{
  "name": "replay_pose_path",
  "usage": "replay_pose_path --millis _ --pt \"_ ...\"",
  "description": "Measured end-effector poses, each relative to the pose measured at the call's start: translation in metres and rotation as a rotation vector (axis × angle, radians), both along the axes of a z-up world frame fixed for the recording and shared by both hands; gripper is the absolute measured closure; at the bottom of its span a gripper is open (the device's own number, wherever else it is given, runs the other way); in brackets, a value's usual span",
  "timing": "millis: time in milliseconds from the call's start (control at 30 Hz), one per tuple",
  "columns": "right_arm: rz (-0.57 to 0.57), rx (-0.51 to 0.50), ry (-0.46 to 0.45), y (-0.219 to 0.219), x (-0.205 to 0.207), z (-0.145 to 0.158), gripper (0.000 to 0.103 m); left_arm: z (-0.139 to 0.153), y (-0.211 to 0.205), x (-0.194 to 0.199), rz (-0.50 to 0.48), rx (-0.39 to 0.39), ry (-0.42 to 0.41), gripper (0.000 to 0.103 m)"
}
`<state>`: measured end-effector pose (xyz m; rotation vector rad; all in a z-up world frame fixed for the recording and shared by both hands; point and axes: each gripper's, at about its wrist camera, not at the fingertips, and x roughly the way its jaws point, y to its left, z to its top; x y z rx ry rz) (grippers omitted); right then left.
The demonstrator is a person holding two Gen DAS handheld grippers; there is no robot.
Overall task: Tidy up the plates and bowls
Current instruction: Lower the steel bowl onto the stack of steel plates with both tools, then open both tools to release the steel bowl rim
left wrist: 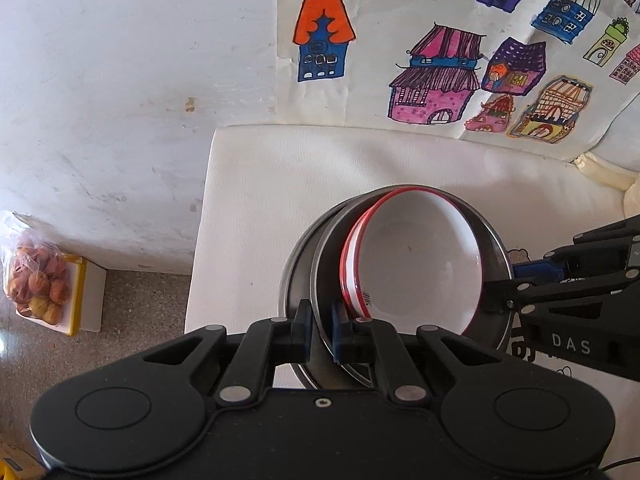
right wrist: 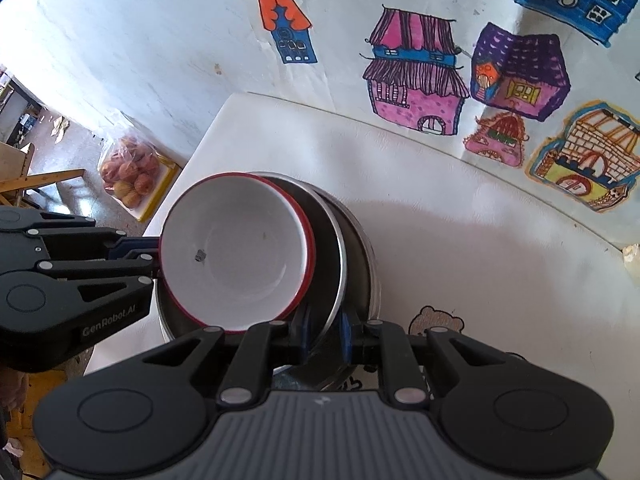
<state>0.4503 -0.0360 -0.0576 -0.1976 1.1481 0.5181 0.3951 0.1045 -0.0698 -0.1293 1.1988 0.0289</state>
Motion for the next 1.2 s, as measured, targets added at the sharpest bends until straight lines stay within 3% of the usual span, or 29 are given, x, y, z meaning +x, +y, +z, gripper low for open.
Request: replay_pose_path --millis 733,1200 --pt "-0.036 0.011 -0.013 0.000 -0.008 -0.002 0.085 0.002 0.004 0.000 0.011 -0.004 -0.010 0.093" --pt "-0.065 0.030 -0.057 -0.004 -0.018 0.008 0.083 0.008 0.004 -0.004 0.015 0.020 -0.026 0.074"
